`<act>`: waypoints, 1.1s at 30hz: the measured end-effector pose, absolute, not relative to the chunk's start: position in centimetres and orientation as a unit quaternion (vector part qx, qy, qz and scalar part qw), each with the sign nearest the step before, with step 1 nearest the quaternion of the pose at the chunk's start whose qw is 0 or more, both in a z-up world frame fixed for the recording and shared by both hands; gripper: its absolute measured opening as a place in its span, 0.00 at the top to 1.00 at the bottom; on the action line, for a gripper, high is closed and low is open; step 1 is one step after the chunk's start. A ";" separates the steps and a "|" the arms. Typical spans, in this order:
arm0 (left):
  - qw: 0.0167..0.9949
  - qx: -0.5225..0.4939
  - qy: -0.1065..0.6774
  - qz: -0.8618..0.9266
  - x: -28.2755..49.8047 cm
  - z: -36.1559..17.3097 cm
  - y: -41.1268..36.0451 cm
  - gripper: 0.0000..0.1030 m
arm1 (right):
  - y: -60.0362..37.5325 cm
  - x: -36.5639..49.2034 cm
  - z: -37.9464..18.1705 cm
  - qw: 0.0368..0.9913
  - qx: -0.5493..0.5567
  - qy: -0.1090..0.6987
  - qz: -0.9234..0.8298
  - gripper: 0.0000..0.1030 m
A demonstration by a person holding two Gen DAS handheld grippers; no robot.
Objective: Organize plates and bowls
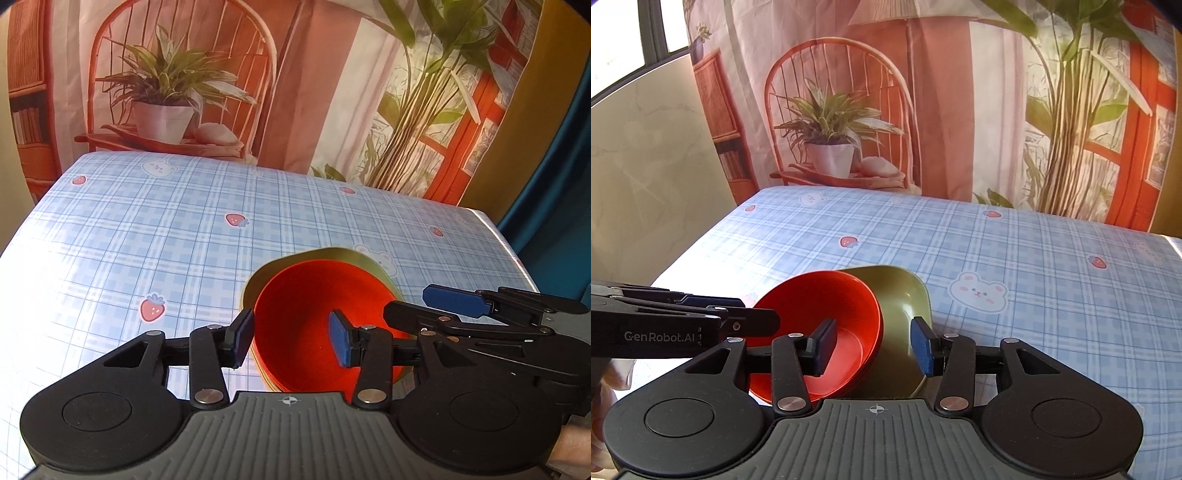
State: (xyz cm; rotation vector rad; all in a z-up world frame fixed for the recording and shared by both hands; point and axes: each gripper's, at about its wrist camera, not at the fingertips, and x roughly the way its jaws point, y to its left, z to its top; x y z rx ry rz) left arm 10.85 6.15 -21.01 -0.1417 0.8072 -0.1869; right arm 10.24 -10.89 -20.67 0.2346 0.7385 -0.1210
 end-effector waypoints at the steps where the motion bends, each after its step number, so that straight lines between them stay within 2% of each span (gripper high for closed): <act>1: 0.915 -0.065 0.387 -0.090 10.7 -20.6 6.0 0.47 | -11.0 10.1 -20.4 0.925 0.115 0.357 -0.061 0.52; 5: 0.924 -0.045 0.369 -0.088 10.0 -19.0 5.4 0.38 | -11.5 9.3 -19.2 0.929 0.115 0.343 -0.072 0.40; 9: 0.934 -0.028 0.347 -0.085 8.9 -16.9 4.9 0.19 | -12.1 8.2 -17.7 0.933 0.121 0.328 -0.084 0.27; 10: 0.936 -0.025 0.342 -0.083 8.6 -16.4 4.8 0.13 | -12.3 7.9 -17.2 0.934 0.123 0.324 -0.089 0.21; 11: 0.938 -0.023 0.335 -0.081 8.3 -15.9 4.7 0.11 | -12.6 7.5 -16.7 0.935 0.124 0.320 -0.093 0.14; 13: 0.943 -0.014 0.322 -0.078 7.6 -14.8 4.4 0.05 | -12.9 6.8 -15.8 0.937 0.127 0.310 -0.101 0.07; 15: 0.947 -0.003 0.312 -0.075 7.0 -13.6 4.0 0.03 | -13.4 6.1 -14.7 0.938 0.129 0.303 -0.108 0.01; 16: 0.949 0.003 0.308 -0.071 6.8 -13.1 3.8 0.00 | -13.6 5.7 -14.1 0.939 0.130 0.299 -0.111 0.00; 25: 0.960 0.014 0.277 -0.043 4.6 -8.8 2.6 0.00 | -14.7 2.1 -9.6 0.948 0.132 0.261 -0.129 0.00; 33: 0.962 0.045 0.269 -0.023 2.5 -7.0 1.9 0.00 | -14.9 -0.6 -6.8 0.948 0.134 0.251 -0.140 0.00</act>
